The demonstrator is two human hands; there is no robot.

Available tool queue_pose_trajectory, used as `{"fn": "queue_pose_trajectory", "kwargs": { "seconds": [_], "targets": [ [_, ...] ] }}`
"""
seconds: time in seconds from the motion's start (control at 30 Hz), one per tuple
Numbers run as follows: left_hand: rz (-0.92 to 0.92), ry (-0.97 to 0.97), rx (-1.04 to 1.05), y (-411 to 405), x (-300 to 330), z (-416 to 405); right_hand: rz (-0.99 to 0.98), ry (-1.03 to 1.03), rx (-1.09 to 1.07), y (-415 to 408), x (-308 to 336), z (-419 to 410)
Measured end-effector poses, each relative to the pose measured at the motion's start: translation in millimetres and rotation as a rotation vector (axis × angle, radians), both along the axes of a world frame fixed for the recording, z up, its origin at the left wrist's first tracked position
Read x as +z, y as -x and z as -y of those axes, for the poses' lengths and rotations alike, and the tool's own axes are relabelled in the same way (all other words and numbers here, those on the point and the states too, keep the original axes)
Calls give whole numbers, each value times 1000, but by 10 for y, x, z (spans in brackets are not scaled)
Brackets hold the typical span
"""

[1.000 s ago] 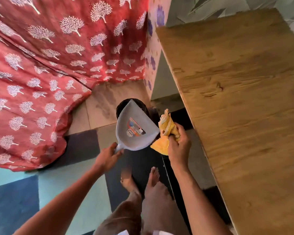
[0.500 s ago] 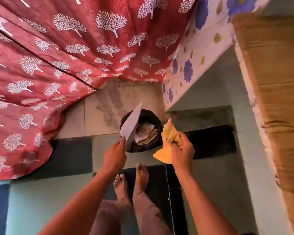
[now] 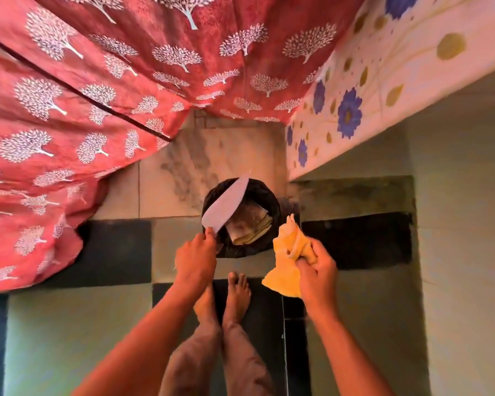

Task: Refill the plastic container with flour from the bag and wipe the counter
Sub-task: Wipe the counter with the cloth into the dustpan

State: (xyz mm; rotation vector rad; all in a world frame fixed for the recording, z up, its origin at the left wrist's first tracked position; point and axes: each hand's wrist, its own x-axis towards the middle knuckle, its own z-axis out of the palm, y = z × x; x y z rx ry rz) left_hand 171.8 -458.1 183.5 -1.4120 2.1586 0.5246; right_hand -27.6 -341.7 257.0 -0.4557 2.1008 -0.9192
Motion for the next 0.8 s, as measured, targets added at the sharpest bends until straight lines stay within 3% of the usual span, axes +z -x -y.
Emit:
{"fn": "queue_pose_trajectory", "kwargs": {
  "seconds": [0.13,0.27,0.37,0.63,0.8],
  "targets": [
    [-61,-133,126,-202,-45,295,9,-13,23,54,-28,80],
    [-380,-407,435,-347,-332,462,11,-38,0,63,-155,106],
    [-483,-580,453,-366,-700,542,12,-4,-46,43,-356,92],
    [-309,-632,183,-126,-1693,613,39,-43,-144,55,-963,-69],
    [-72,-422,261,-98,-1799,609,57,-73,-153,70,-1150,-62]
  ]
}}
